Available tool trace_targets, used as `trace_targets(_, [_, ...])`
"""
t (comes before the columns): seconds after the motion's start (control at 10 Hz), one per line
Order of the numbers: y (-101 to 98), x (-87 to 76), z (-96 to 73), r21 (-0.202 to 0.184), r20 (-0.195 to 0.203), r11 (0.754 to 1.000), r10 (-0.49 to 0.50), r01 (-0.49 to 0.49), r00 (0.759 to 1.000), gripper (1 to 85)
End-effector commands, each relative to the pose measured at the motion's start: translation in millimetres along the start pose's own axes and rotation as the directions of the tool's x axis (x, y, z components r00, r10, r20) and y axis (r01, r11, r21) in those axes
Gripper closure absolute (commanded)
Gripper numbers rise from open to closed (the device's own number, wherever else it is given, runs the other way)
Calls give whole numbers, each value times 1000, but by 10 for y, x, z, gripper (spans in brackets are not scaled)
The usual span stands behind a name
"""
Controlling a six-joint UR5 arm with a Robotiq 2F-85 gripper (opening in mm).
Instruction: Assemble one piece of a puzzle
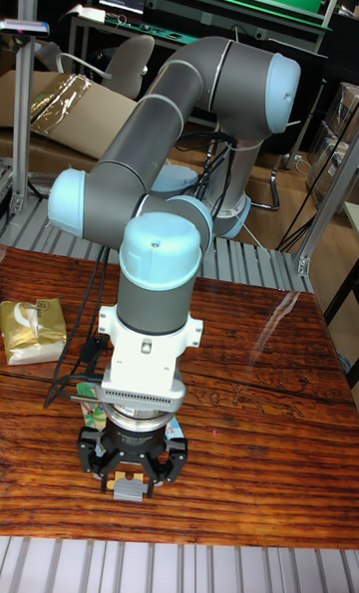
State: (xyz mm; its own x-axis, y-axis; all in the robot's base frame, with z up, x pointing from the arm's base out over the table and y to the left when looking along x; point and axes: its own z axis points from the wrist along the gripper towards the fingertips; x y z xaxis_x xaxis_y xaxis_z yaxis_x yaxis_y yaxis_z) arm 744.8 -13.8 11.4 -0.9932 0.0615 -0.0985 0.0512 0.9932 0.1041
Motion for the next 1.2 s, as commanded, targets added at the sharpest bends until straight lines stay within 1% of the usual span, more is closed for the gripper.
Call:
trace_targets(0.0, [27,60,71,-7,9,999,32,-32,999,283])
trace_targets(0.4, [20,90,34,-2,8,1000,27,-27,1000,283])
trace_targets(0.6, [-12,101,33,6,9,1000,-11,11,1000,283])
trace_targets(0.8, [15,145,5,-2,-7,995,-97,97,995,287])
trace_targets(0.9, [84,157,-28,-21,-12,992,-123,123,992,287])
trace_targets(1.0, [77,186,-71,-13,-25,983,-185,184,983,287])
trace_targets(1.1, [48,190,-89,-2,-29,964,-266,266,963,287])
